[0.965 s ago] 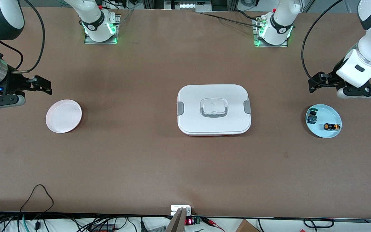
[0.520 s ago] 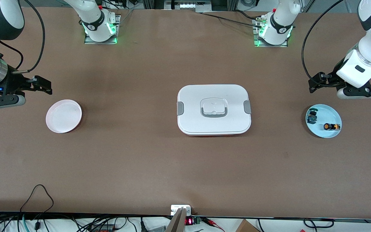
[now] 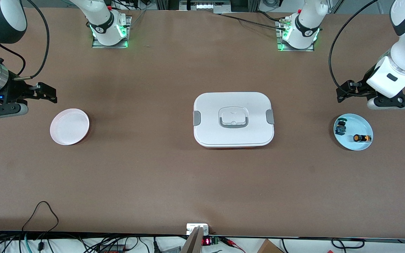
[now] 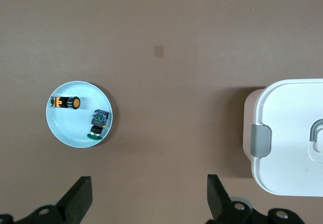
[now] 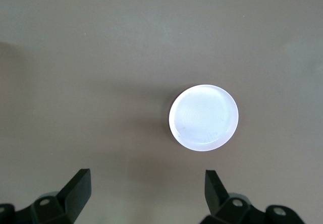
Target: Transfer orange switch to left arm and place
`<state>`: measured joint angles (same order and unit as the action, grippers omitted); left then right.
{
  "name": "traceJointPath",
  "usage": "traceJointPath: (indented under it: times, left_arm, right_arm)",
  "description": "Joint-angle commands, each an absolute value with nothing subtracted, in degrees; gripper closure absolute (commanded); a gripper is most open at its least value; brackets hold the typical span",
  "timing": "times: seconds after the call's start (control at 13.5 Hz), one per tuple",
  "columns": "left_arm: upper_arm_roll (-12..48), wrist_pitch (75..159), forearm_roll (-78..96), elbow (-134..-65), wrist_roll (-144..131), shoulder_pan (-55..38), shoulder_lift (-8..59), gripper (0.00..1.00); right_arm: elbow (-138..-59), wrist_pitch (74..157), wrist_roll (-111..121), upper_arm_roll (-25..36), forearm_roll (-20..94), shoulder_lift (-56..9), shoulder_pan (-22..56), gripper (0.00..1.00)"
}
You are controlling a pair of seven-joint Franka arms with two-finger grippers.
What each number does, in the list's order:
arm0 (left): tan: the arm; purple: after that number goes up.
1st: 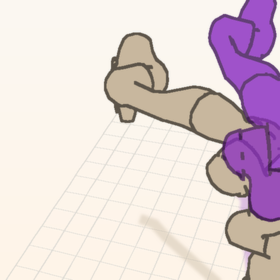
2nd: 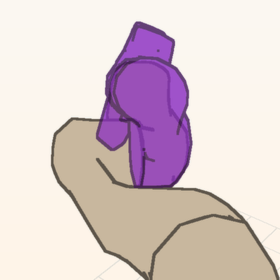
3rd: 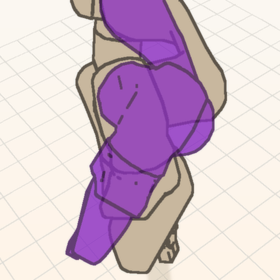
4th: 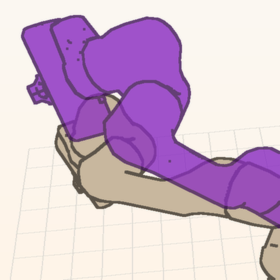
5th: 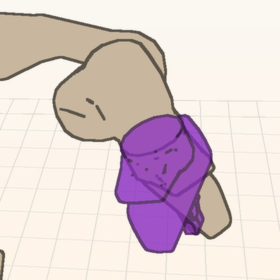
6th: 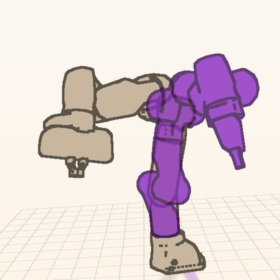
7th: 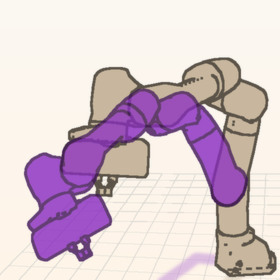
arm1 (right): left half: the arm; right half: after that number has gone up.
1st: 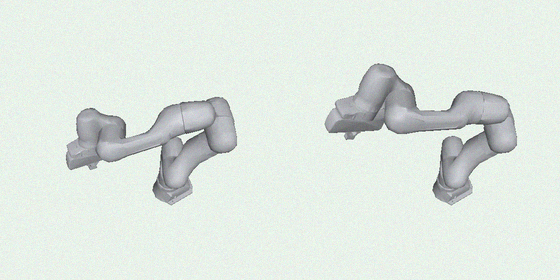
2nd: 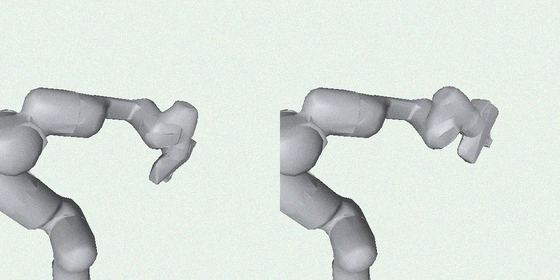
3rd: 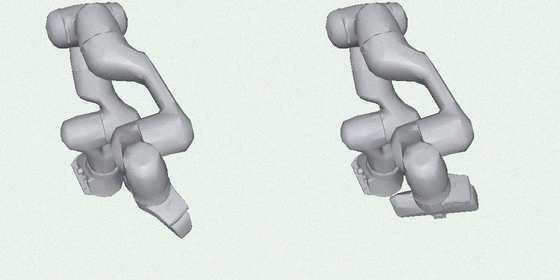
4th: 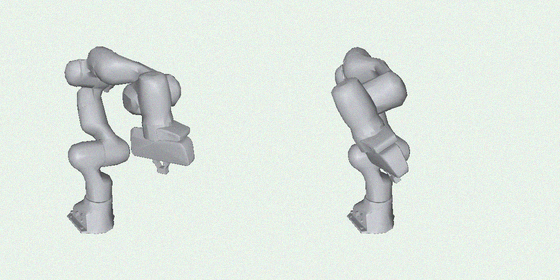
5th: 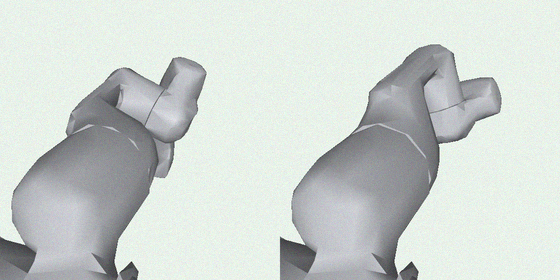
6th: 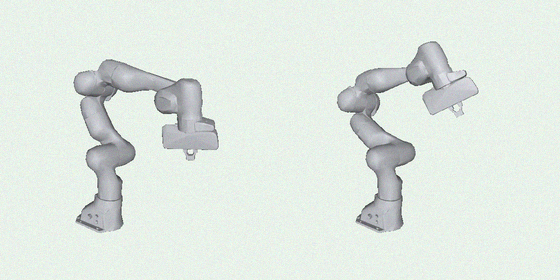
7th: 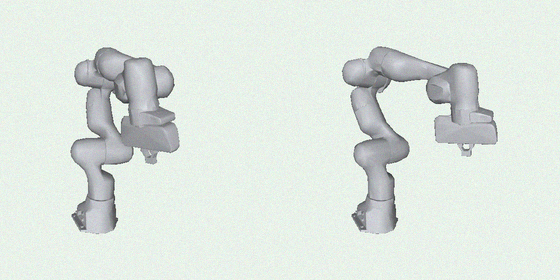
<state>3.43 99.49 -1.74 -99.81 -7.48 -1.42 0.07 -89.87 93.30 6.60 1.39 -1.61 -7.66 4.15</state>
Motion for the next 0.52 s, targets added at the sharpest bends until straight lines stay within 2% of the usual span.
traceJointPath:
  times: [0.0, 0.45]
  left_arm:
    - [2.99, 97.91, -1.32, -97.12, -7.38, -1.93, 1.41, 0.00]
    - [3.08, 97.73, -1.32, -95.89, -7.38, -2.46, 2.55, 0.00]
  right_arm:
    - [-88.68, 92.72, 7.03, 1.14, -2.46, -7.91, 4.31, 0.00]
    - [-88.68, 92.81, 7.03, 0.97, -2.46, -7.91, 4.39, 0.00]
